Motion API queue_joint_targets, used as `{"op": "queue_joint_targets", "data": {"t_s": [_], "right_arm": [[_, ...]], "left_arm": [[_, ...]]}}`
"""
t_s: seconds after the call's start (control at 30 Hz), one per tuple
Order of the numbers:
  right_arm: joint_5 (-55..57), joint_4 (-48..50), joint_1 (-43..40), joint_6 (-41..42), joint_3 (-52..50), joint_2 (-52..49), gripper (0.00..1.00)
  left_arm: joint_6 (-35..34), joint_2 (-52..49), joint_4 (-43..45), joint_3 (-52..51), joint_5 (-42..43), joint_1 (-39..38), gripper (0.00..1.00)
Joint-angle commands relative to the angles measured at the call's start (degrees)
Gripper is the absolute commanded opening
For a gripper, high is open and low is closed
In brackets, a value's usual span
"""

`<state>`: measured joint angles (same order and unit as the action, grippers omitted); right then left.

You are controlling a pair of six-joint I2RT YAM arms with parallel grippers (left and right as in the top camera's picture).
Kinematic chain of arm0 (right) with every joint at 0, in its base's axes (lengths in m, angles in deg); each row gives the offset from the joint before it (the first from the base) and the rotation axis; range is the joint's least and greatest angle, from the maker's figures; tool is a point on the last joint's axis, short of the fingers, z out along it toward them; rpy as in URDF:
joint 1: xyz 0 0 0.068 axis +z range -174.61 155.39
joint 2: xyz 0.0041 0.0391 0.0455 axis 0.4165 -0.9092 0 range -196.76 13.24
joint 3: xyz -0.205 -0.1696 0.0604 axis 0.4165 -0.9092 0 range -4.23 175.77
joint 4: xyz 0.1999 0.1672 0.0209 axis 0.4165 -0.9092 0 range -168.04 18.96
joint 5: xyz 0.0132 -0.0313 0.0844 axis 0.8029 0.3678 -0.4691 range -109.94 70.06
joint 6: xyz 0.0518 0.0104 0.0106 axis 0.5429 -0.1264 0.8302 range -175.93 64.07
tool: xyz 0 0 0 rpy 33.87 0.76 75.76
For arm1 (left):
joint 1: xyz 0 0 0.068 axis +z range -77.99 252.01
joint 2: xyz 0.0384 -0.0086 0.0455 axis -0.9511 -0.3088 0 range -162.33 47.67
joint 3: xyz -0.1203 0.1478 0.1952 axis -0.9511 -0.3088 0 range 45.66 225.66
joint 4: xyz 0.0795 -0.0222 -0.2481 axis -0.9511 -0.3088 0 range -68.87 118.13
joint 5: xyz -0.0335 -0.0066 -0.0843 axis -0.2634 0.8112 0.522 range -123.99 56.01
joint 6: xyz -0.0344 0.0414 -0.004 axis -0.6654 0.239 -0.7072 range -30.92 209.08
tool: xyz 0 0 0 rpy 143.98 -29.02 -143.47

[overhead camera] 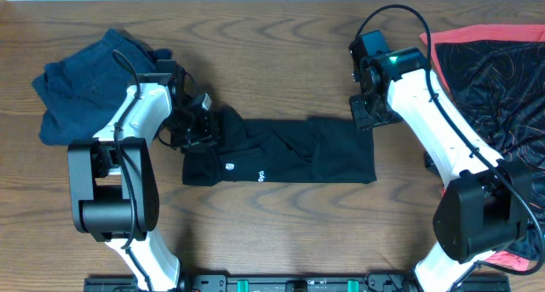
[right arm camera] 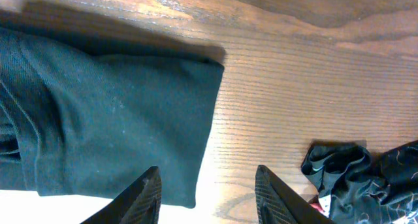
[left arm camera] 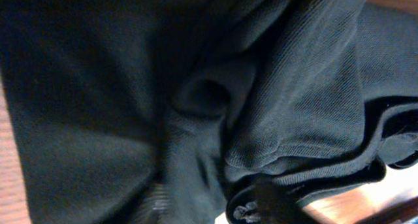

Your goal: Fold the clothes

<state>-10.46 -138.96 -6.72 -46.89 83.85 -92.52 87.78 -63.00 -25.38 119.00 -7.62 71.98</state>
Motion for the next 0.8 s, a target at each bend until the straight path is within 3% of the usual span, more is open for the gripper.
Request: {"op": "queue_joint_targets", "data": {"t_s": [0.0,0.43,0.53,0.77], "right_arm": [[0.1,-0.2,-0.4,1.2,0.6,0.3,0.45],[0.1,-0.2,-0.4,1.2,0.6,0.3,0.45],[0.1,-0.2,-0.4,1.2,0.6,0.3,0.45],[0.1,0.0,-0.4,1.2,0.6,0.3,0.45]], "left_arm": [[0.9,1.3,-0.3,0.7,0.3,0.0,0.55],[0.9,1.5,4.2,0.7,-0.5,0.0,0.63],[0.8,1.5,5.2,0.7,-0.5,0.0,0.86],[0.8,1.4,6.7,-0.5,-0.5,-2.3,0.95]]}}
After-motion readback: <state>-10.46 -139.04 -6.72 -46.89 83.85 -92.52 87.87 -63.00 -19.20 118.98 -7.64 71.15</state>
